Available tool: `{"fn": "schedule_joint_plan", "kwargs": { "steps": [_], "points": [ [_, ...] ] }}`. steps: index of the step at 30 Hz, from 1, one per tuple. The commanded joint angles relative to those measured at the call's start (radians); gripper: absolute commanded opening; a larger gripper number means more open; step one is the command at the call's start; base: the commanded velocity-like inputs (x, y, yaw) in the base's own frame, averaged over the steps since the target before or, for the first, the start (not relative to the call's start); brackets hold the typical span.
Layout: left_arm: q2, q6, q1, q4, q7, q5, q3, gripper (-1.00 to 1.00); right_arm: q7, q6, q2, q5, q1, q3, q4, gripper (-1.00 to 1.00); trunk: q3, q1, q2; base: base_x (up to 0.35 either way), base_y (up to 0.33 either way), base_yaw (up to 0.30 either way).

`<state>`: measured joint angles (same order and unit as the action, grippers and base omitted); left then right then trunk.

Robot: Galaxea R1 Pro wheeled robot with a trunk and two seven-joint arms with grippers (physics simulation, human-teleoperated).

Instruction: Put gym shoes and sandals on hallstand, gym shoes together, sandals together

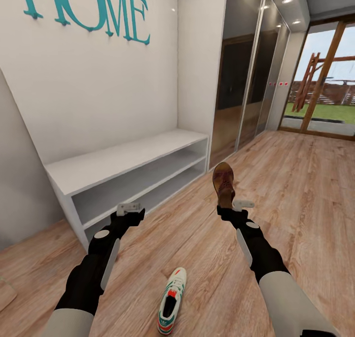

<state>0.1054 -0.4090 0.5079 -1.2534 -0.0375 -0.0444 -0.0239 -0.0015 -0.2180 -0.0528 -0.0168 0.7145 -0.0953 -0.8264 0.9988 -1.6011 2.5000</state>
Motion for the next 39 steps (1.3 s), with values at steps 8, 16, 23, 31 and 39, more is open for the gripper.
{"fn": "schedule_joint_plan", "kwargs": {
  "steps": [8, 16, 23, 31, 39],
  "points": [
    [0.0, -0.005, 0.001, -0.001, -0.004, -0.005, -0.004, 1.0, -0.002, -0.006, -0.001, 0.0, 0.0, -0.001, -0.003, -1.0, 0.001, 0.0, 0.0, 0.0, 0.003, 0.0],
    [0.001, -0.005, 0.0, -0.001, -0.004, -0.005, -0.003, 1.0, -0.002, -0.007, -0.001, 0.0, 0.0, -0.001, -0.005, -1.0, 0.001, 0.0, 0.0, 0.0, 0.0, 0.0],
    [0.001, -0.007, 0.0, -0.001, -0.004, -0.005, -0.003, 1.0, -0.003, -0.007, -0.001, 0.0, 0.0, -0.001, -0.035, -1.0, 0.001, 0.0, 0.0, 0.0, 0.0, 0.0],
    [0.0, -0.007, 0.0, -0.001, -0.004, -0.005, -0.002, 1.0, -0.003, -0.008, -0.001, 0.001, 0.0, -0.003, -0.039, -1.0, 0.001, 0.0, 0.0, 0.0, 0.0, -0.145],
    [0.001, -0.007, -0.001, 0.0, -0.004, -0.005, -0.002, 1.0, -0.003, -0.01, -0.001, 0.001, 0.0, -0.003, -0.039, -1.0, 0.001, 0.0, 0.0, 0.0, 0.0, -0.265]
  ]
}}
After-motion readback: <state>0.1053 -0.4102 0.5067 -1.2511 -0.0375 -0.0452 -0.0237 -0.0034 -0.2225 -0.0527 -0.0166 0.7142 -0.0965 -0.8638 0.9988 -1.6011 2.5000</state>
